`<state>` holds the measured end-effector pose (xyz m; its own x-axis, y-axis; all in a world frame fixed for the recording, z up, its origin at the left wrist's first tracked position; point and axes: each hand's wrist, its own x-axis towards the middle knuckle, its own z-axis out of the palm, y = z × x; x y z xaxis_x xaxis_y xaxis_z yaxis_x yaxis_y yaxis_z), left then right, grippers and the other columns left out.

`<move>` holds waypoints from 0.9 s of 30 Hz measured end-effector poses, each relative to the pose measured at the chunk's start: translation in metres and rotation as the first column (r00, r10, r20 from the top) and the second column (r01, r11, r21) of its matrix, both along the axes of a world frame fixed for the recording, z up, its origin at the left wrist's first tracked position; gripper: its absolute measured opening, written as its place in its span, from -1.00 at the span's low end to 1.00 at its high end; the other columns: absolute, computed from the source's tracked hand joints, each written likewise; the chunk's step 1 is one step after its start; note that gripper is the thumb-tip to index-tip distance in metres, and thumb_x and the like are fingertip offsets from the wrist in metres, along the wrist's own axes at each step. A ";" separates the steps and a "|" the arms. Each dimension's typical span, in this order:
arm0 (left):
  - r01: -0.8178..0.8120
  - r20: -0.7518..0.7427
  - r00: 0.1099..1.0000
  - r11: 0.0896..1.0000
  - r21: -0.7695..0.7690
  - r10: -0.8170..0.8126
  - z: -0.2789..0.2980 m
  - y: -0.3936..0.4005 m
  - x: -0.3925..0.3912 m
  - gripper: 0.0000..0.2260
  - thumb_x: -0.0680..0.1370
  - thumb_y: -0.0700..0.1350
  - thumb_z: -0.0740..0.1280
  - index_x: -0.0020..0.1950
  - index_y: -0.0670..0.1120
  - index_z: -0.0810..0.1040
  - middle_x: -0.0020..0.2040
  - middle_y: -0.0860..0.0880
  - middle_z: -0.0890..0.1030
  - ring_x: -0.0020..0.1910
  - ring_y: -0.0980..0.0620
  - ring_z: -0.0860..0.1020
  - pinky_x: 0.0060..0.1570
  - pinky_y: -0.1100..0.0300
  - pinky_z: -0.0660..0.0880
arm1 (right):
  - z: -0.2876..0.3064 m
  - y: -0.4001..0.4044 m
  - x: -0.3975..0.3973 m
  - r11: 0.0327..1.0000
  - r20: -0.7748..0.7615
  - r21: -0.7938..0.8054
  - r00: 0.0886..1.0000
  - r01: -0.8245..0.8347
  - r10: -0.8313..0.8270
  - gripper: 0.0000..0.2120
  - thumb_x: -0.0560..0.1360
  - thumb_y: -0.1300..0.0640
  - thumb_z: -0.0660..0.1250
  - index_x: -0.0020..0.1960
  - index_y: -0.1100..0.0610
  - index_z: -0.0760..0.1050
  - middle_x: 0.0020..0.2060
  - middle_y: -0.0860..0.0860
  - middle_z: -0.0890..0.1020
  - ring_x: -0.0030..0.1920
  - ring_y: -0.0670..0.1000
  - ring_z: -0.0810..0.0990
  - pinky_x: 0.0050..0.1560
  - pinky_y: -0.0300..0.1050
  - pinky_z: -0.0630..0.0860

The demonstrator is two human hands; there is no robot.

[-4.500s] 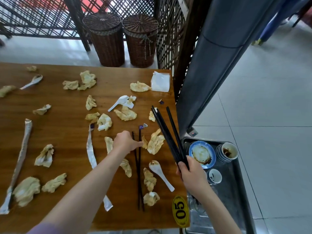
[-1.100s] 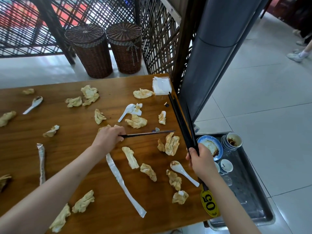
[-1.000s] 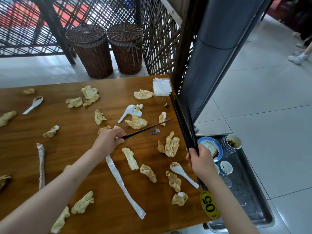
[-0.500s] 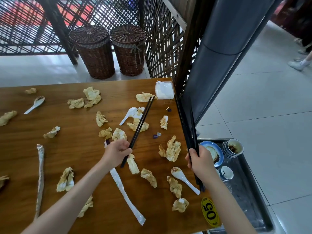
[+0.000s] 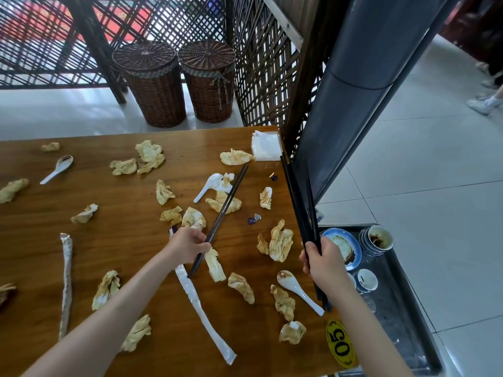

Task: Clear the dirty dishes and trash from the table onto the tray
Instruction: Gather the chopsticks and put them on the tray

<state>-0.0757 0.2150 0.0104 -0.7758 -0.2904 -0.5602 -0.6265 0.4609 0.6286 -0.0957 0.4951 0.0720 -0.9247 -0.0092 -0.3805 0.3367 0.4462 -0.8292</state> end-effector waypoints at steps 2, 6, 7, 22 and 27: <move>0.002 0.065 0.998 1.000 -0.007 -0.002 0.001 0.002 0.000 -0.89 0.47 -0.11 0.43 -0.10 -0.11 0.54 -0.22 -0.07 0.57 -0.40 0.05 0.47 -0.45 0.27 0.42 | 0.000 0.000 0.000 1.000 -0.003 0.007 1.000 0.000 0.000 -0.84 0.62 0.15 0.11 -0.10 0.07 0.41 -0.32 0.06 0.54 -0.42 -0.05 0.46 -0.45 -0.31 0.40; -0.034 0.148 0.988 0.999 0.007 0.033 0.001 0.009 0.000 -0.89 0.49 -0.14 0.42 -0.06 -0.13 0.53 -0.30 -0.06 0.53 -0.46 0.05 0.42 -0.53 0.30 0.38 | -0.001 0.000 0.000 1.000 0.001 0.003 1.000 0.005 -0.005 -0.84 0.62 0.15 0.11 -0.10 0.08 0.41 -0.32 0.06 0.54 -0.41 -0.05 0.47 -0.44 -0.29 0.41; -0.043 0.165 0.986 0.999 0.013 0.040 0.000 0.010 0.001 -0.89 0.49 -0.15 0.41 -0.04 -0.13 0.54 -0.30 -0.05 0.53 -0.45 0.05 0.43 -0.52 0.29 0.39 | -0.001 0.000 0.000 1.000 0.005 0.002 1.000 0.007 -0.007 -0.84 0.62 0.15 0.11 -0.10 0.08 0.41 -0.32 0.06 0.54 -0.41 -0.05 0.47 -0.43 -0.29 0.41; -0.347 0.166 0.935 0.908 0.235 0.314 -0.024 0.036 0.028 -0.86 0.39 -0.22 0.50 -0.16 -0.09 0.58 -0.10 -0.13 0.64 -0.13 -0.10 0.65 -0.09 -0.01 0.61 | 0.000 -0.001 -0.002 1.000 0.002 0.004 1.000 -0.010 0.010 -0.83 0.62 0.17 0.12 -0.12 0.10 0.40 -0.34 0.06 0.53 -0.43 -0.05 0.46 -0.45 -0.29 0.40; -0.269 0.235 0.943 0.956 0.120 0.236 -0.021 0.037 0.023 -0.83 0.38 -0.18 0.52 -0.20 -0.04 0.53 -0.15 -0.09 0.63 -0.19 -0.03 0.64 -0.25 0.15 0.61 | 0.000 0.000 -0.004 1.000 0.014 0.013 1.000 -0.004 0.003 -0.85 0.62 0.16 0.12 -0.08 0.11 0.41 -0.32 0.07 0.53 -0.41 -0.04 0.46 -0.42 -0.27 0.41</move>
